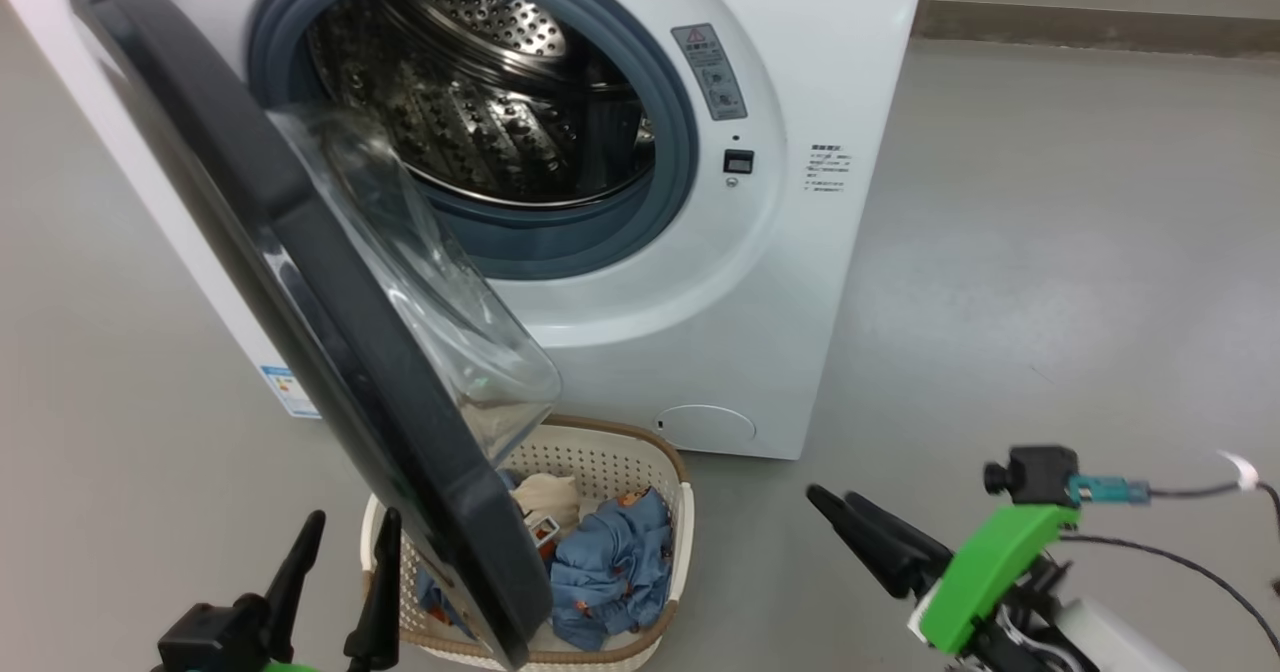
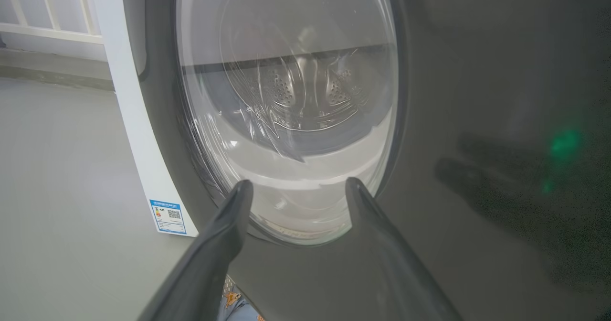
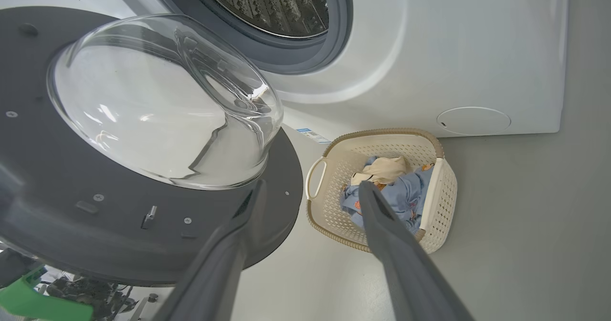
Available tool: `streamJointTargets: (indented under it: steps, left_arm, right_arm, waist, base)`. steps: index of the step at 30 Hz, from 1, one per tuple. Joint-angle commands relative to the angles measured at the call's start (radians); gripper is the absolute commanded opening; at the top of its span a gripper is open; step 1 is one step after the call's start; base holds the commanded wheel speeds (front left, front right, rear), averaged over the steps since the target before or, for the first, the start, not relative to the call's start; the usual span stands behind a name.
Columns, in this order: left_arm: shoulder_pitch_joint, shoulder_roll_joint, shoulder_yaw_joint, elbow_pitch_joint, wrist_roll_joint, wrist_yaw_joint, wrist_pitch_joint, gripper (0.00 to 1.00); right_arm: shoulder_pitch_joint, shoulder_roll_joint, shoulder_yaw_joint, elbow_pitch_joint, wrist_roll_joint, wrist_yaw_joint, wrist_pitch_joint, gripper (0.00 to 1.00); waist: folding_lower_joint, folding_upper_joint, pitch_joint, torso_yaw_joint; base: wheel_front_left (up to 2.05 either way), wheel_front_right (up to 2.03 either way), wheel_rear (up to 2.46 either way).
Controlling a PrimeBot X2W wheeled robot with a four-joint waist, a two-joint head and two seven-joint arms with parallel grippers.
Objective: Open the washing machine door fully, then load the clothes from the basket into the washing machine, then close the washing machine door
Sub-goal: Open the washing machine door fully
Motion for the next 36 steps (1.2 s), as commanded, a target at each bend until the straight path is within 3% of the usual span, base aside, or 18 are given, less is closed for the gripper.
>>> streamJointTargets:
  steps: [1, 9, 15, 20, 26, 31, 36]
  left_arm:
    - [-0.015, 0.019, 0.038, -0.022, -0.005, -0.002, -0.006, 1.00]
    - [0.004, 0.015, 0.051, -0.027, -0.002, -0.002, -0.006, 1.00]
    - [0.019, 0.014, 0.064, -0.029, -0.003, -0.002, -0.006, 1.00]
    - [0.035, 0.009, 0.080, -0.033, 0.000, -0.002, -0.006, 1.00]
    - [0.044, 0.005, 0.088, -0.035, 0.002, -0.002, -0.006, 1.00]
    - [0.046, 0.004, 0.093, -0.036, 0.003, -0.002, -0.006, 1.00]
    - [0.044, 0.003, 0.094, -0.036, 0.006, -0.002, -0.006, 1.00]
  right_arm:
    - [0.011, -0.015, 0.017, -0.015, -0.009, 0.002, -0.027, 1.00]
    - [0.053, -0.099, 0.115, 0.084, -0.101, 0.002, -0.250, 1.00]
    - [0.077, -0.114, 0.115, 0.172, -0.182, 0.002, -0.326, 1.00]
    - [0.124, -0.077, -0.100, 0.175, -0.364, 0.002, -0.329, 1.00]
    - [0.252, 0.010, -0.391, 0.065, -0.664, 0.002, -0.329, 1.00]
    - [0.337, 0.082, -0.541, -0.057, -0.861, 0.002, -0.329, 1.00]
    - [0.390, 0.136, -0.631, -0.167, -0.974, 0.002, -0.329, 1.00]
  waist:
    - [0.0000, 0.0000, -0.002, -0.008]
    - [0.0000, 0.0000, -0.014, -0.027]
    - [0.0000, 0.0000, -0.025, -0.037]
    - [0.0000, 0.0000, -0.033, -0.045]
    - [0.0000, 0.0000, -0.036, -0.046]
    - [0.0000, 0.0000, -0.038, -0.047]
    - [0.0000, 0.0000, -0.039, -0.045]
  base:
    - [0.00, 0.00, 0.00]
    - [0.00, 0.00, 0.00]
    - [0.00, 0.00, 0.00]
    - [0.00, 0.00, 0.00]
    - [0.00, 0.00, 0.00]
    - [0.00, 0.00, 0.00]
    - [0.00, 0.00, 0.00]
